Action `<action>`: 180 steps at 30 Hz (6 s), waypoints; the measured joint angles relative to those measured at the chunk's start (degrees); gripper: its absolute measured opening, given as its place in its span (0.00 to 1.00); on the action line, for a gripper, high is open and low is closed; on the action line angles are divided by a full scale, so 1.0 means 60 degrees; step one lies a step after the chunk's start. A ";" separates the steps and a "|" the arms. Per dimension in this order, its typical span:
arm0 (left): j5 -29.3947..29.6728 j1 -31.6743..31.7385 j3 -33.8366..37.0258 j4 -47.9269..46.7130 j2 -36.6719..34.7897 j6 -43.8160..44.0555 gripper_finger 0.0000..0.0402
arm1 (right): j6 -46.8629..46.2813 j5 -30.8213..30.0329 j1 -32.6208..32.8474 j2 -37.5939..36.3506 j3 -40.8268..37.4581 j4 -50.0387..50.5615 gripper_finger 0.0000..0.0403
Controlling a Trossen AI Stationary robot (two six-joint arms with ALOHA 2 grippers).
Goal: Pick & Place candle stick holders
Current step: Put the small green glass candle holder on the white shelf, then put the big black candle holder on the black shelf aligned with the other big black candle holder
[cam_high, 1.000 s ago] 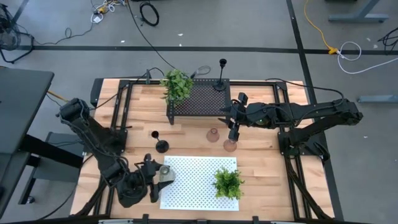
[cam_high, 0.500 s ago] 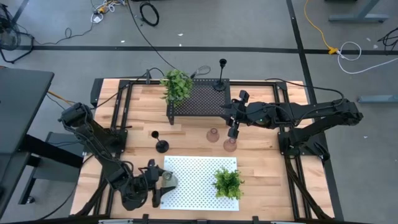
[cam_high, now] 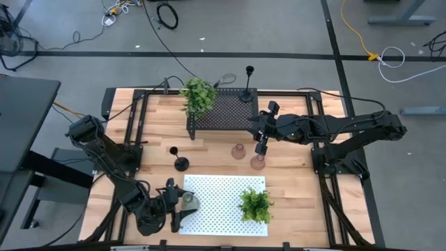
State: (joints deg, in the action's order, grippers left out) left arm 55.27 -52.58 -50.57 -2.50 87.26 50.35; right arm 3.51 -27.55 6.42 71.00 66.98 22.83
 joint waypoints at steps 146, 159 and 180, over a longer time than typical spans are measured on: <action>0.3202 -0.2308 -0.0011 0.3852 -0.2099 -0.5705 0.81 | 0.0072 0.0022 -0.0079 0.0004 0.0000 -0.0007 0.42; 0.5309 -0.4210 -0.0018 0.3839 -0.2023 -0.5066 0.81 | 0.0247 0.0004 -0.0080 0.0000 -0.0233 -0.0043 0.42; 0.5546 -0.4592 -0.0015 0.2022 -0.1191 -0.4575 0.54 | 0.0179 0.0015 -0.0080 0.0000 -0.0237 -0.0570 0.42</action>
State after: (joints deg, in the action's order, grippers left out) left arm 88.55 -80.13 -50.65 9.63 80.12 22.90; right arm 4.59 -27.46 5.93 71.00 65.56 19.41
